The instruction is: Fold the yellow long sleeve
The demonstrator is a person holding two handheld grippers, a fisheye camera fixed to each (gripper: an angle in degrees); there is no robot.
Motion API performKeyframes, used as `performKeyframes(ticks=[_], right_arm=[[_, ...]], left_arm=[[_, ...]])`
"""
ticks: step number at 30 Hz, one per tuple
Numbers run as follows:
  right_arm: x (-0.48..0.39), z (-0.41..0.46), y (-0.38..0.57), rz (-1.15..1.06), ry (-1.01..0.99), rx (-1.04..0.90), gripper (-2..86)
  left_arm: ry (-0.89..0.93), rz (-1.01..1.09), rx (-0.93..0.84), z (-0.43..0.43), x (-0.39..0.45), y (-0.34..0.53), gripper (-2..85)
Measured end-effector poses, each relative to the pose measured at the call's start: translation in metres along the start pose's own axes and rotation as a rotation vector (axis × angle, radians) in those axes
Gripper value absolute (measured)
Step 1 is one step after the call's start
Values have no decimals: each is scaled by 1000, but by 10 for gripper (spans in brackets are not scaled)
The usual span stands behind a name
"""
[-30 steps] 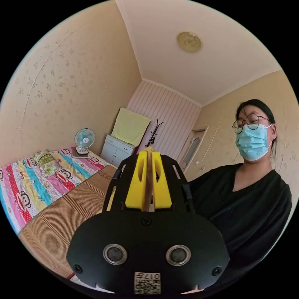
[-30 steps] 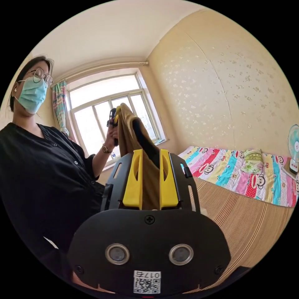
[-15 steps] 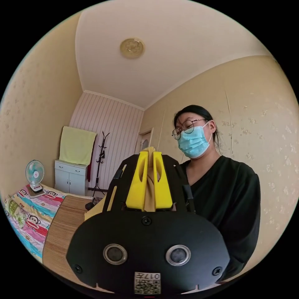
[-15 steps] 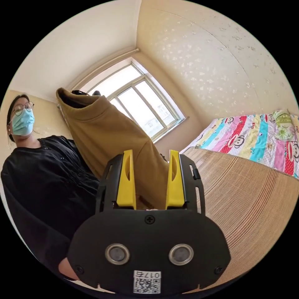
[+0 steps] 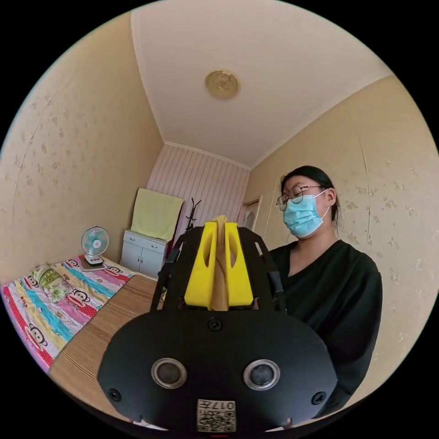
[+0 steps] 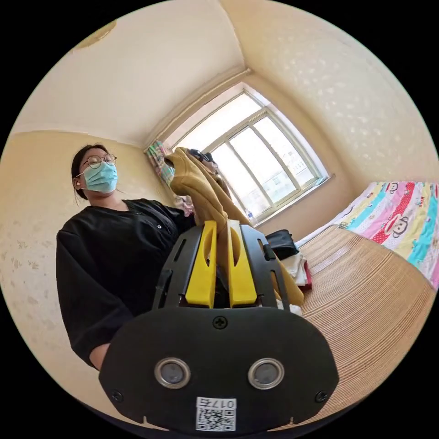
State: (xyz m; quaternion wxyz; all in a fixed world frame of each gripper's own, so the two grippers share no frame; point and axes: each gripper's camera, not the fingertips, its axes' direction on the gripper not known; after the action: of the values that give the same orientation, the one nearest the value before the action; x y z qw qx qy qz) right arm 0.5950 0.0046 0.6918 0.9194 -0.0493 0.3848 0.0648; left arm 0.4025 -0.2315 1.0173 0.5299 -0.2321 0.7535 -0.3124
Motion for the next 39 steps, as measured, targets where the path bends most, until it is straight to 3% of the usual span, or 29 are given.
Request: performKeyframes(ticks=[6,9,13,17,22,25,27,31,33,35,39], right_arm=[[-107,-39,-37,-90,405,87,27],[-162,-42,-37,-144,512,162,29],[-224,-29,-38,-194,663,202,30],[-287,-37,-67,-235,750,353,31],[-303,-51,-141,-110,982,368,32],[-236,-60,-190,49,1190,199,34],[-124,-71,-211,210,1328,-3,39],[85,-94,-175,410,1395,-78,53],[193,-99,-113,553,1477,-127,60],[236,-97,-59,703,1525,-153,65],[256,-56,72,728,1336,-244,73]], left_arm=[[-345,-104,-58,-36,20,28,7],[-511,-162,-129,-38,34,59,7],[-455,-203,10,-48,52,88,5],[-421,-146,82,-43,61,61,4],[-523,-266,80,-24,-12,-6,5],[-575,-455,-4,-14,-124,-11,13],[-602,-613,-50,-11,-217,9,24],[-766,-906,-98,-9,-428,128,59],[-875,-973,-165,-9,-477,195,73],[-992,-1038,-247,-6,-493,264,82],[-1084,-1115,-445,3,-458,419,97]])
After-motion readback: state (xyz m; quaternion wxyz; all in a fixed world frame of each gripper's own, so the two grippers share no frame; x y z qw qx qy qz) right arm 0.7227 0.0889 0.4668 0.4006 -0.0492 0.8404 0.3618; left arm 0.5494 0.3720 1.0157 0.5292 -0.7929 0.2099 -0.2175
